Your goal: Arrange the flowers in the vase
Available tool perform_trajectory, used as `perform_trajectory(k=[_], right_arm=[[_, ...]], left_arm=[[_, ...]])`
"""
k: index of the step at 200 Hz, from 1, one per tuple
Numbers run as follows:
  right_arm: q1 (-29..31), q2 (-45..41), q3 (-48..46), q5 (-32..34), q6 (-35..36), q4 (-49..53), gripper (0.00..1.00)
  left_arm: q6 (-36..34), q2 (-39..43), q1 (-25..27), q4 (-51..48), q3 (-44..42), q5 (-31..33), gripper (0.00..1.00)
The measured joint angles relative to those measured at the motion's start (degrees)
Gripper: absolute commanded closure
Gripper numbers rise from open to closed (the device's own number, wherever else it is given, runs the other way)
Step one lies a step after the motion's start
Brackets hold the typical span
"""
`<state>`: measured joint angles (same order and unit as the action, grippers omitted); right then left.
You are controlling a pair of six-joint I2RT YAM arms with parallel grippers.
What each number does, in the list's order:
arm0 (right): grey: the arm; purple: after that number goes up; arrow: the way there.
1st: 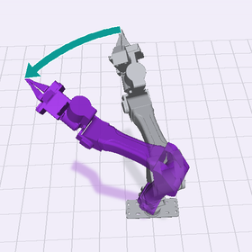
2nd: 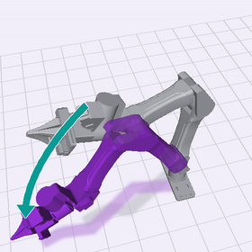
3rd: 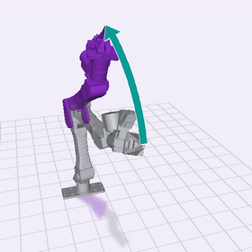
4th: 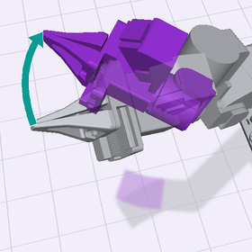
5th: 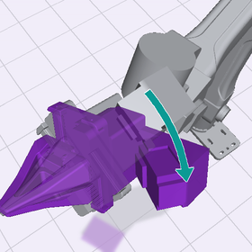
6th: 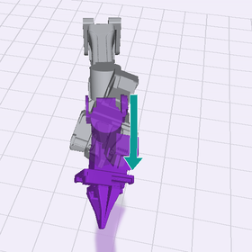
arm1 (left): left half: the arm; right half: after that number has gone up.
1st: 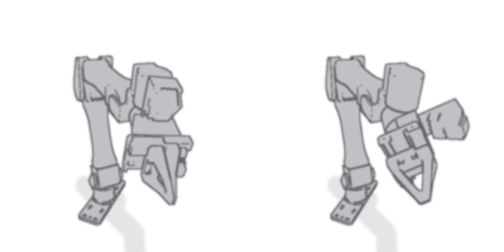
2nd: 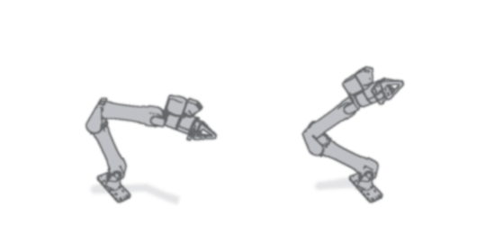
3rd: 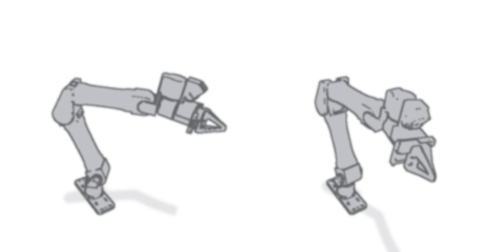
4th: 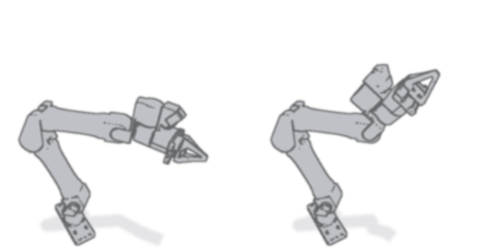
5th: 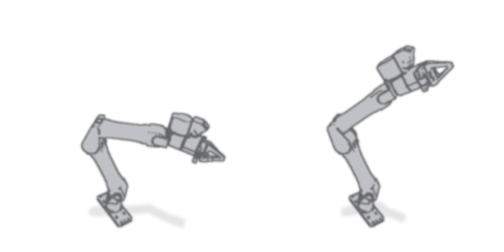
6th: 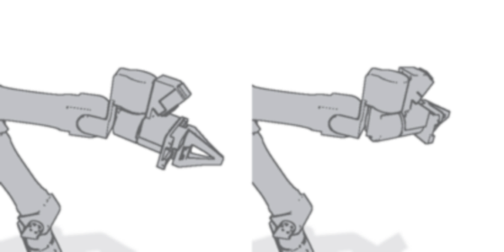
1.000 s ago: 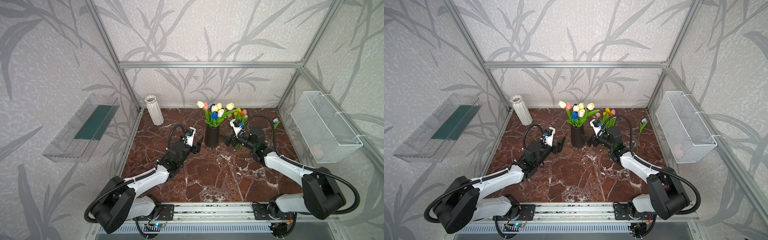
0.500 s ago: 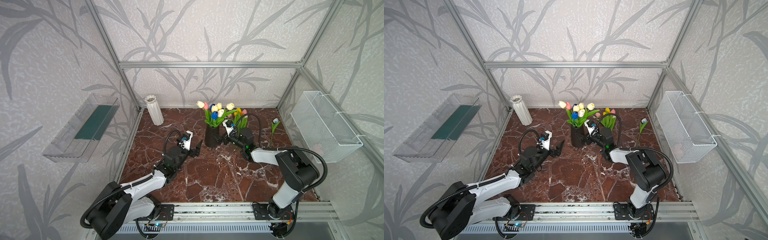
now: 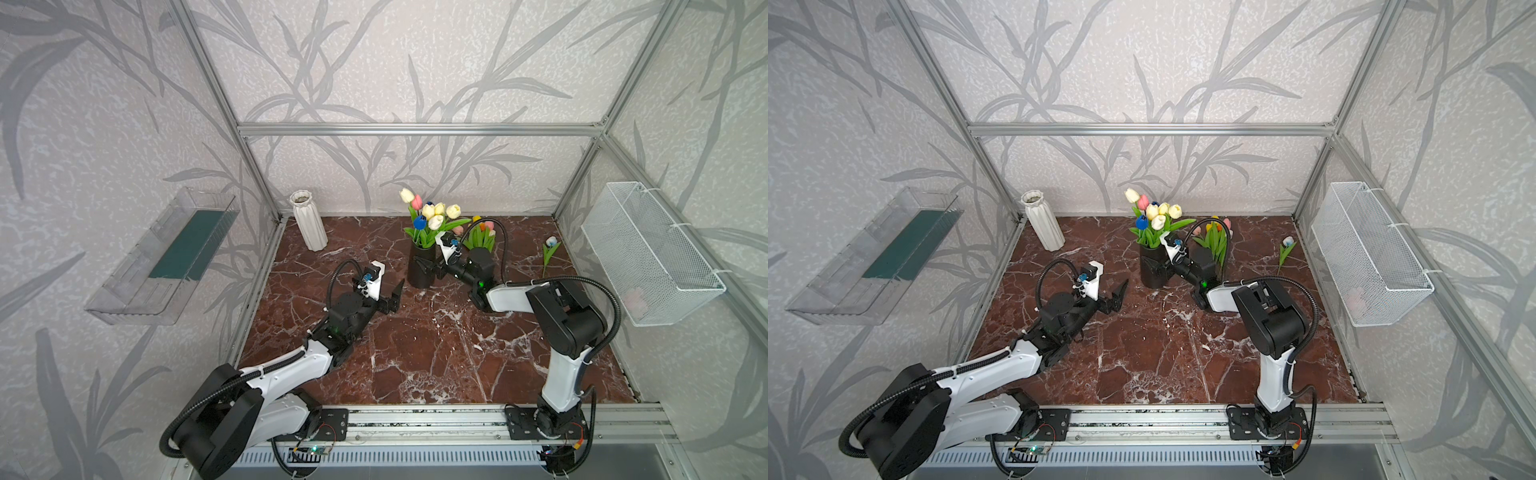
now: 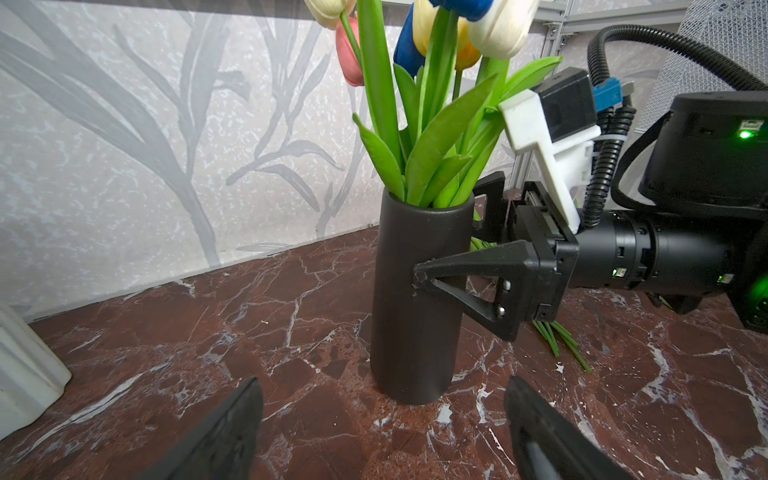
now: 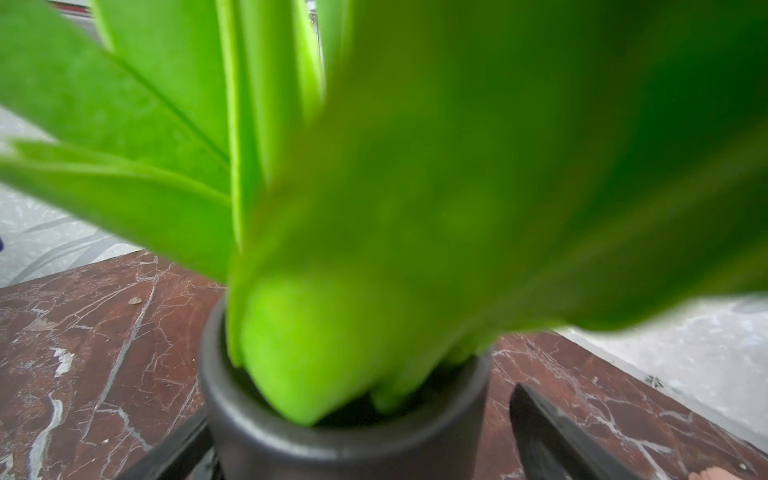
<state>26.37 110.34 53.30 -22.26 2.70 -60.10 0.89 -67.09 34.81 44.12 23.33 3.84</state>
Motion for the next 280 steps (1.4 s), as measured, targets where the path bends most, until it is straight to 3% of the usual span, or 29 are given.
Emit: perform_trajectory(k=[47,80,127,175,280], right_arm=[[0.3,1.5,1.4,-1.0,0.3,-1.0,0.10],[0.4,1.8,2.1,-1.1,0.9,-1.0,0.35],[0.0,4.9,7.0,-0.2,1.1,0.9,0.48],[-1.9,14.3,20.4,-0.1,0.4,2.4,0.51],[-6.0,38.9,65.4,-0.5,0.1,20.7,0.50]], left_arm=[[-0.1,0.0,0.0,-0.2,0.0,0.4,0.09],[-0.1,0.0,0.0,-0.4,0.0,0.6,0.09],[-0.3,0.0,0.0,-0.4,0.0,1.1,0.08],[-0.7,0.0,0.0,-0.6,0.0,2.0,0.08],[-1.4,3.0,-0.1,-4.0,0.0,4.5,0.08]])
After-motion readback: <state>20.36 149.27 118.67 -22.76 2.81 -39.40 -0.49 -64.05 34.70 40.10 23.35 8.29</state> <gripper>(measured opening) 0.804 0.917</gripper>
